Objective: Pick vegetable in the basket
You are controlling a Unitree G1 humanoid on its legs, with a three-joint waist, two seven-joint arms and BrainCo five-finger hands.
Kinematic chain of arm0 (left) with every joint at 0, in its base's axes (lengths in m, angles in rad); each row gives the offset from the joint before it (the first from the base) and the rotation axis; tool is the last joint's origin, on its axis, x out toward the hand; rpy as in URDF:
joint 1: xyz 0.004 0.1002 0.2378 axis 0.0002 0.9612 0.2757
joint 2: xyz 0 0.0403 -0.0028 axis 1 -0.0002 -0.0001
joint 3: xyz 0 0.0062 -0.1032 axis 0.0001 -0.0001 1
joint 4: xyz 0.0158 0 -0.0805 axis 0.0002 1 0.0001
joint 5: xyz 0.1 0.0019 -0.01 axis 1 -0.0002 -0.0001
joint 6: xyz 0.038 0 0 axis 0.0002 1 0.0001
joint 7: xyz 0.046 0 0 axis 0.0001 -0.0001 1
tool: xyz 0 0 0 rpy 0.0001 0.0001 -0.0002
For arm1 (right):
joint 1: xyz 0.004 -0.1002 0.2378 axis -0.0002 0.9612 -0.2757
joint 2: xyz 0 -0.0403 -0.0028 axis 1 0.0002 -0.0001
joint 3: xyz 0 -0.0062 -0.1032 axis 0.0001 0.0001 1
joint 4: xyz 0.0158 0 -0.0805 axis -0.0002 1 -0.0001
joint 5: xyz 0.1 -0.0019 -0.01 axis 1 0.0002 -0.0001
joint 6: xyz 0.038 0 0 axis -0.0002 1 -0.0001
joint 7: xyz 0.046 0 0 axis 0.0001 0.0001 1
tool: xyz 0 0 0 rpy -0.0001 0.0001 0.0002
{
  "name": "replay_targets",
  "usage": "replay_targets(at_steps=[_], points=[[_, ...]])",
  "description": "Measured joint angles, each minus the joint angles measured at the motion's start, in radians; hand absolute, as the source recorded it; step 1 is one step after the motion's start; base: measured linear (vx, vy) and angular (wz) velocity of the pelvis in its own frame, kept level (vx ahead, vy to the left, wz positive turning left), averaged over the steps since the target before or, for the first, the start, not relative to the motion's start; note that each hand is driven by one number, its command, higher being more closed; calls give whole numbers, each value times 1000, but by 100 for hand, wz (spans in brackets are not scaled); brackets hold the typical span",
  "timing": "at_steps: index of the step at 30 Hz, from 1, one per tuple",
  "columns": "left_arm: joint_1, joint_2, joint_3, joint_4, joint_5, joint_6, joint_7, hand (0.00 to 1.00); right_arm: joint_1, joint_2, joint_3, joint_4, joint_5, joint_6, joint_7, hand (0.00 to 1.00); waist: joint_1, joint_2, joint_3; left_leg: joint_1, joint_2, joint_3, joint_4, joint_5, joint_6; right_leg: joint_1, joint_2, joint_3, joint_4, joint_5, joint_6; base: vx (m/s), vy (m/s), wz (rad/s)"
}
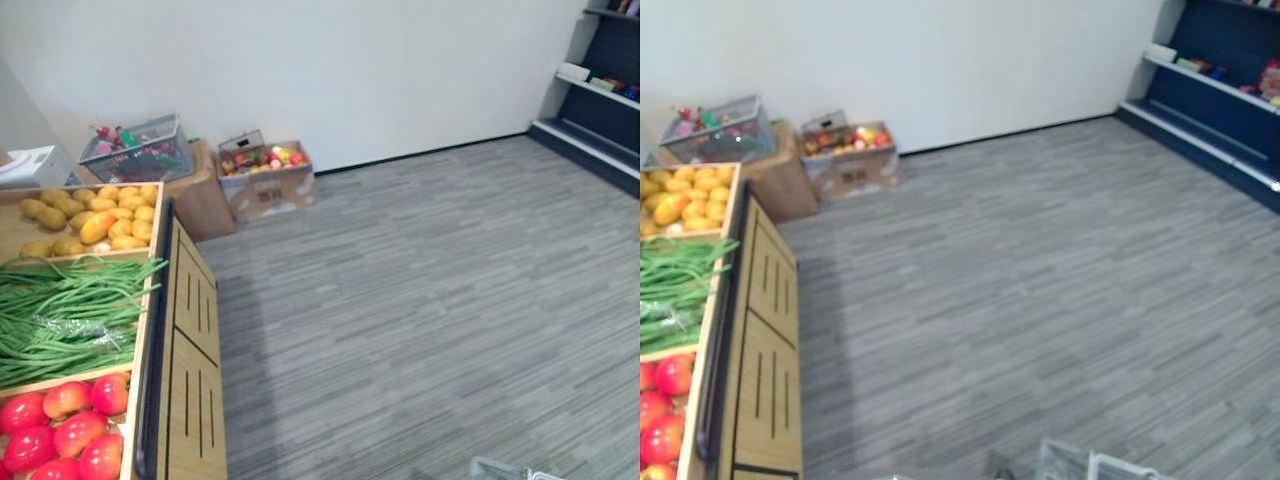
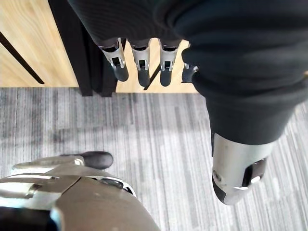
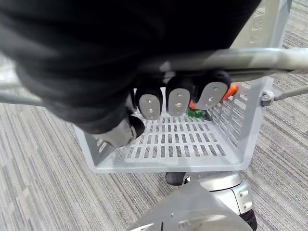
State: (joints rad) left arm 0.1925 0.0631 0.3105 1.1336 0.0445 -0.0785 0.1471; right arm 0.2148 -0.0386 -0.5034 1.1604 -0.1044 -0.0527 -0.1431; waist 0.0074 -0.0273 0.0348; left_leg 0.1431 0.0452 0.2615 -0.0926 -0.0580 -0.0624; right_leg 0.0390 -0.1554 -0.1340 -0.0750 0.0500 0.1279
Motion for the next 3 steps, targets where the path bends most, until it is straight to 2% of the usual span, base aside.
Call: replay_targets(at_steps=[3], points=[[-2, 5, -12, 13, -1, 0, 0, 0, -2, -1, 0, 17, 7, 0, 0, 100, -2, 1, -7, 0, 1, 1, 0, 2, 3, 4, 4, 2, -14, 5, 6, 11, -7, -1]])
